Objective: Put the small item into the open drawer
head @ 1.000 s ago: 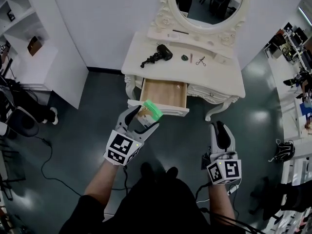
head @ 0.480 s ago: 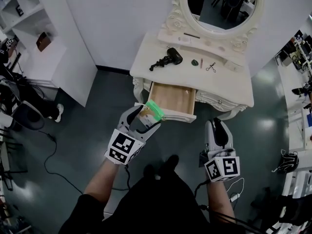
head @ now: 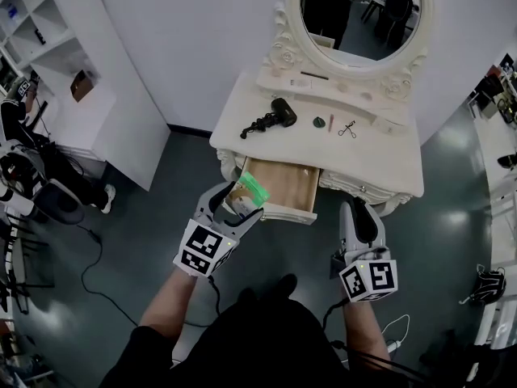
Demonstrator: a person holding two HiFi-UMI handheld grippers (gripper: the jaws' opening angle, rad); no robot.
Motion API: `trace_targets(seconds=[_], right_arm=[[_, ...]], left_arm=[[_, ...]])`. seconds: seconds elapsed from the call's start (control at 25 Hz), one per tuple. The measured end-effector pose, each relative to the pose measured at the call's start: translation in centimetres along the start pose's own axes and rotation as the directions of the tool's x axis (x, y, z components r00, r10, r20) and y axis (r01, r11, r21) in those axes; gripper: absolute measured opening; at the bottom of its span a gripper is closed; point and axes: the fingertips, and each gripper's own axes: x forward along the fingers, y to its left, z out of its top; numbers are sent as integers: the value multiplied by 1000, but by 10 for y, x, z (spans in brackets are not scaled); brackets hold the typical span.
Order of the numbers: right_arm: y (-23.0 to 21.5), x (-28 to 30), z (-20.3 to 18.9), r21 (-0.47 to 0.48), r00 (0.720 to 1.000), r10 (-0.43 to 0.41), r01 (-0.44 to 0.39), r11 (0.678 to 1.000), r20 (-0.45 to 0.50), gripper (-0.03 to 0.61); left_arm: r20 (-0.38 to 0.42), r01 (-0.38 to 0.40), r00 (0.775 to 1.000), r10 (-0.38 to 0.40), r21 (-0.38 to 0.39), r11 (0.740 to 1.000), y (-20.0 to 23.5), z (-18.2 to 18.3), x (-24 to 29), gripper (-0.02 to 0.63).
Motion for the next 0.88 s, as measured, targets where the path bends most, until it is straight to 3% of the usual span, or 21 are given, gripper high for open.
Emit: trace_targets(seconds=[0.56,0.88], right_arm=[[-63,22,2,33,998,64,-64,997,-1,98],[-74,40,-1,40,998,61,-60,997,-12,98]], left_arm=[[-73,-45,996,46,13,999,-23,12,59,347],[-92,-59,994,61,28,998,-5,15,75,347]])
